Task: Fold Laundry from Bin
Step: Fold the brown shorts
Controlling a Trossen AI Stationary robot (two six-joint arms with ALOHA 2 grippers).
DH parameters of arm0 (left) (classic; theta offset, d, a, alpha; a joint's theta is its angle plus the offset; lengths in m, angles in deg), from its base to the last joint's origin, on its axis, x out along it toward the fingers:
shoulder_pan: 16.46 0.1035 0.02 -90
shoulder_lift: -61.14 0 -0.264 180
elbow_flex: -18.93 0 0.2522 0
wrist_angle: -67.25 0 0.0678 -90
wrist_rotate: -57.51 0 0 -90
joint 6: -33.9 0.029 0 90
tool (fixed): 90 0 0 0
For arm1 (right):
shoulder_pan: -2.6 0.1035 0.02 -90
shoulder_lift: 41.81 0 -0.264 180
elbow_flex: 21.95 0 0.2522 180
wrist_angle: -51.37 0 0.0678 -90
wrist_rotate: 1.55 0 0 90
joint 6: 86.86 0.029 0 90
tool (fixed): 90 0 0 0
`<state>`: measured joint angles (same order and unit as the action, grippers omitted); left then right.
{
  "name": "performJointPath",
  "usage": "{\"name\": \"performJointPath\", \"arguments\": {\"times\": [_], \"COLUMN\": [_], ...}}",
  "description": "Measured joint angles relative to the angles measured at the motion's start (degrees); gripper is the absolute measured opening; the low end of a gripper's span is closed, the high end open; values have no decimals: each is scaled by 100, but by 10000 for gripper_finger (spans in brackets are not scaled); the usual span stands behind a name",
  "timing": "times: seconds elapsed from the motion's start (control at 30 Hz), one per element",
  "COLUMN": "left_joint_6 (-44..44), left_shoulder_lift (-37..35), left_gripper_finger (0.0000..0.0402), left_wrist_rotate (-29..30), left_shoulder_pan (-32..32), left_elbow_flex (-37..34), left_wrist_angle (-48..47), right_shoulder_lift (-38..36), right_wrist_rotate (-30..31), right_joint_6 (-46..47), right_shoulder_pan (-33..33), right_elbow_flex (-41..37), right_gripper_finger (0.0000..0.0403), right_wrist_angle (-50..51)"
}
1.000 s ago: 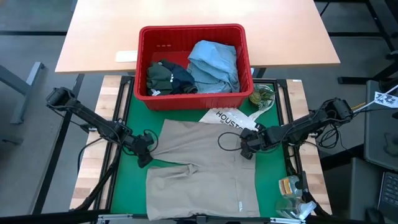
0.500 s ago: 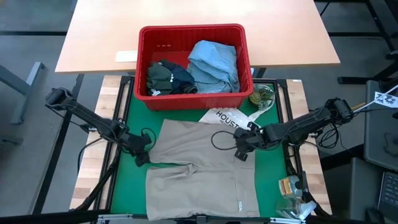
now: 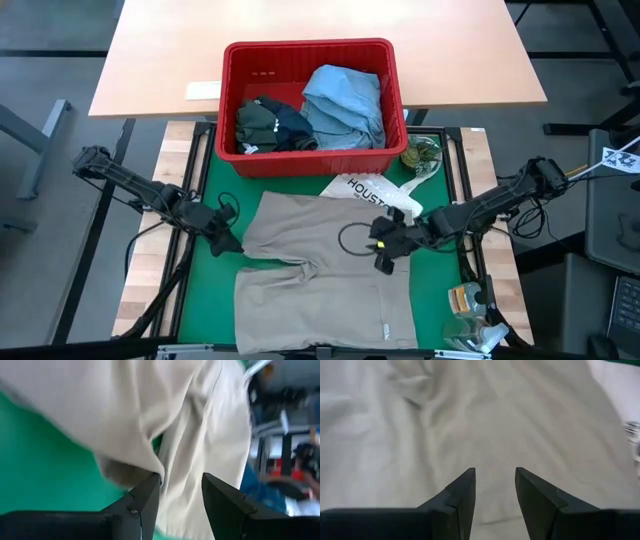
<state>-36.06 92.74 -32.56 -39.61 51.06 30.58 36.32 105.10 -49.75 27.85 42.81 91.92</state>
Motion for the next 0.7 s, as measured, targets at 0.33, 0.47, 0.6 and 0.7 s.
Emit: {"name": "performJointPath", "arguments": {"times": [0.33,0.47,0.6,0.7], "left_joint_6": [288,-459,-1210,-1182], "left_shoulder_lift": [-12,-11,-9,-9], "left_gripper_finger": [141,141,141,141], "left_wrist_rotate": [238,-391,-1031,-714], "left_shoulder_pan": [0,0,-10,-28], "left_elbow_flex": [0,0,0,0], "left_wrist_angle": [162,-378,-1156,-1300], "right_shoulder_lift": [76,218,369,476], "right_wrist_rotate": [131,129,125,84], "right_joint_6": [2,6,7,5], "right_shoulder_pan": [738,939,1056,1046], "right_elbow_flex": [2,2,2,2], "right_gripper_finger": [140,140,140,140], "right_wrist_angle": [-732,-731,-735,-731]}}
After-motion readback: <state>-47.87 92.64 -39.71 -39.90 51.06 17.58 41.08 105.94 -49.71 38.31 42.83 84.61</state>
